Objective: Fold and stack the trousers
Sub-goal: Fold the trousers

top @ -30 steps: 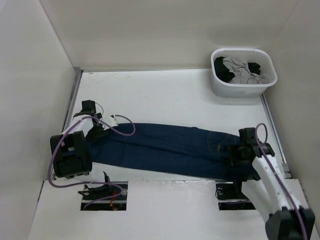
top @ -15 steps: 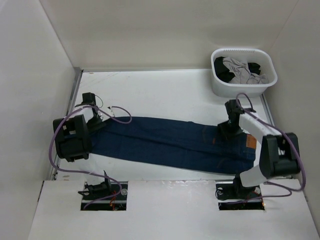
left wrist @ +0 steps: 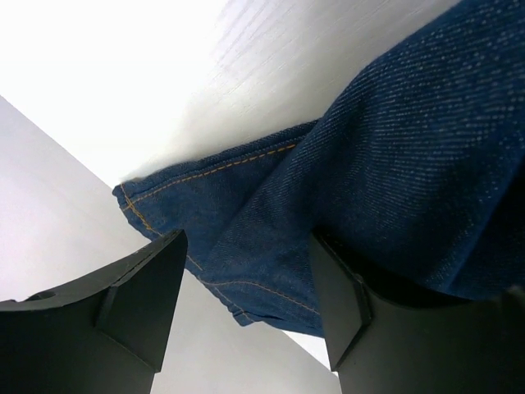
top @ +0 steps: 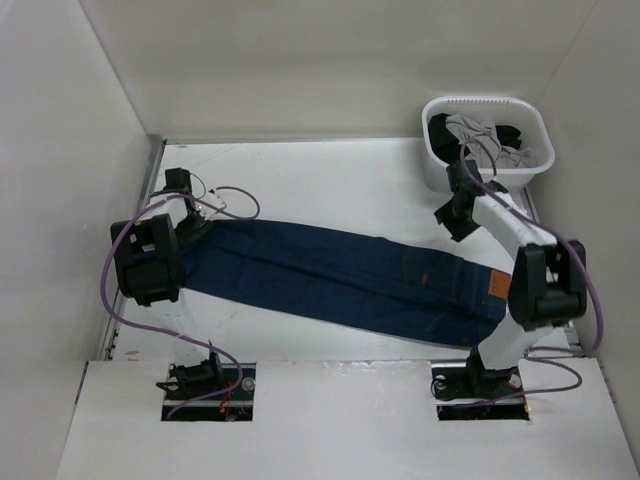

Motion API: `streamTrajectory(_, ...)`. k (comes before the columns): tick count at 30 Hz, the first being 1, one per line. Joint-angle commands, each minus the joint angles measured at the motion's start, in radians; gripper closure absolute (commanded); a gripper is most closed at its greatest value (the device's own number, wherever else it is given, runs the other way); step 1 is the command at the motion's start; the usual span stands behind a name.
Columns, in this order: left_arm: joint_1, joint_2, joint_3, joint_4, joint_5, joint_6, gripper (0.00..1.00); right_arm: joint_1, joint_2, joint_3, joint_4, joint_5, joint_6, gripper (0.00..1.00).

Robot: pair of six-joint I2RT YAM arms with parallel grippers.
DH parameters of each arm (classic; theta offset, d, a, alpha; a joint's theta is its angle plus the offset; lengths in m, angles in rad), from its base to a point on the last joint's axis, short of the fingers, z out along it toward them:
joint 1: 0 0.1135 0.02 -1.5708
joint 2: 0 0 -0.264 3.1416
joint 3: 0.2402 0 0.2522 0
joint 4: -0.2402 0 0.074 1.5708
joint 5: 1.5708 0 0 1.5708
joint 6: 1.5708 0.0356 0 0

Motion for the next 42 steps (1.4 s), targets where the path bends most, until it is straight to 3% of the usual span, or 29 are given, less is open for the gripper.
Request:
streamTrajectory(1,-0.005,-0.050,-0.053,-0.032,0.066,-0.053,0.39,0.107,-0.229,-0.152,-0.016,0.089,-0.064,0.45)
streamTrajectory(7,0.000,-0.073,-0.075,-0.014,0.066,-0.065,0.38,0.414,-0.397,-0.344,0.064,-0.002,-0.203,0.39)
streamTrajectory(8,-0.001,-0.075,-0.079,-0.009,0.066,-0.067,0.38,0.452,-0.400,-0.356,0.072,-0.020,-0.223,0.00)
streamTrajectory(11,-0.003,-0.081,-0.096,0.002,0.066,-0.062,0.38,0.530,-0.389,-0.376,0.035,-0.075,-0.245,0.00)
streamTrajectory(15,-0.003,-0.095,-0.115,0.020,0.066,-0.061,0.38,0.616,-0.383,-0.393,-0.068,-0.055,-0.132,0.00)
streamTrajectory(20,-0.008,-0.107,-0.125,0.023,0.065,-0.067,0.38,0.722,-0.332,-0.415,-0.066,-0.071,-0.089,0.00)
streamTrajectory(26,-0.008,-0.106,-0.118,0.023,0.043,-0.076,0.37,0.710,-0.165,-0.453,0.014,-0.138,-0.078,0.00)
streamTrajectory(30,-0.008,-0.102,-0.109,0.003,0.019,-0.079,0.36,0.624,-0.174,-0.449,0.020,-0.019,-0.027,0.00)
streamTrajectory(42,-0.015,-0.098,-0.027,-0.049,-0.014,-0.127,0.35,0.368,0.094,0.008,0.080,0.026,-0.392,0.00)
